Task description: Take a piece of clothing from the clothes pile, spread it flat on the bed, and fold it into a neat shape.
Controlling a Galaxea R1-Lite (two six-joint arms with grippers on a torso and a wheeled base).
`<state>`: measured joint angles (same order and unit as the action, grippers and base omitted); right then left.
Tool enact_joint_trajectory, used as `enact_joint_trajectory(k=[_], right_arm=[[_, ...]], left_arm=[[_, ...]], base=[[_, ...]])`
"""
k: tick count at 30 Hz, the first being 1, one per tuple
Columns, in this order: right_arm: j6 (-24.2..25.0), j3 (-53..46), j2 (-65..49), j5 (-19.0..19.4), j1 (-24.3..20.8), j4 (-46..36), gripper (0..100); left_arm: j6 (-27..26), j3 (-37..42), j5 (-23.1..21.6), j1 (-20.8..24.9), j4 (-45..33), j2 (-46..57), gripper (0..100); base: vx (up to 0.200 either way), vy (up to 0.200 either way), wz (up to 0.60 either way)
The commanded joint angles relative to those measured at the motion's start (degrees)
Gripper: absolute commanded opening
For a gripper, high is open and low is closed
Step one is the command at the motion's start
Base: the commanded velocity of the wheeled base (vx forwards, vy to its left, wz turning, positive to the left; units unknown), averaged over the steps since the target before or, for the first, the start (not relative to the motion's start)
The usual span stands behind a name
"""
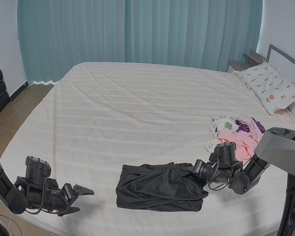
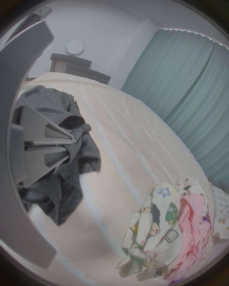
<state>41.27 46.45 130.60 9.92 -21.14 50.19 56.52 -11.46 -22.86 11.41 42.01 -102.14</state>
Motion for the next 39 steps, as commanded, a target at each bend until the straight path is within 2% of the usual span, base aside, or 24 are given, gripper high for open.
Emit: enact_joint_trajectory(k=[1, 8, 12, 15, 16, 23, 25, 30, 35, 39], right_arm=[[0.04, -1.62, -0.34, 0.01, 1.71, 0.96, 0], [0.22, -1.09, 1.41, 0.01, 3.56, 1.4, 0], [3.21, 0.14, 3.35, 0.1, 4.26, 7.47, 0], [3.47, 0.14, 4.67, 0.1, 4.09, 8.61, 0], [3.38, 0.22, 5.11, 0.1, 3.91, 8.52, 100], [3.38, 0.66, 5.63, 0.1, 3.56, 8.96, 100], [3.82, 1.1, 2.29, 0.27, 4.79, 9.31, 100], [4.17, -0.13, -2.19, 1.5, 4.26, 8.61, 100], [4.17, -0.92, -5.09, 1.5, 2.33, 7.99, 100], [3.73, 0.22, -1.75, 1.33, -1.63, 5.45, 100]], left_arm=[[0.0, 0.03, 0.01, 0.02, 0.0, -0.25, 100], [0.0, -0.05, 0.01, 0.02, 0.0, -0.51, 100], [0.09, -0.05, 0.01, 0.02, 0.0, -0.6, 100], [0.09, -0.14, 0.01, 0.02, 0.0, -0.69, 100], [0.09, -0.14, 0.01, 0.02, 0.0, -0.69, 100], [0.09, -0.14, 0.01, 0.02, 0.0, -0.69, 100], [0.09, -0.14, 0.01, 0.02, 0.0, -0.77, 100], [0.0, -0.23, 0.01, 0.02, 0.0, -1.13, 100], [0.0, -0.23, 0.01, 0.02, 0.0, -1.13, 100], [0.09, -0.23, 0.01, 0.02, 0.0, -1.13, 100]], base=[[0.0, 0.0, 0.0], [0.0, 0.0, 0.0], [0.0, 0.0, 0.0], [0.0, 0.0, 0.0], [0.0, 0.0, 0.0], [0.0, 0.0, 0.0], [0.0, 0.0, 0.0], [0.0, 0.0, 0.0], [0.0, 0.0, 0.0], [0.0, 0.0, 0.0]])
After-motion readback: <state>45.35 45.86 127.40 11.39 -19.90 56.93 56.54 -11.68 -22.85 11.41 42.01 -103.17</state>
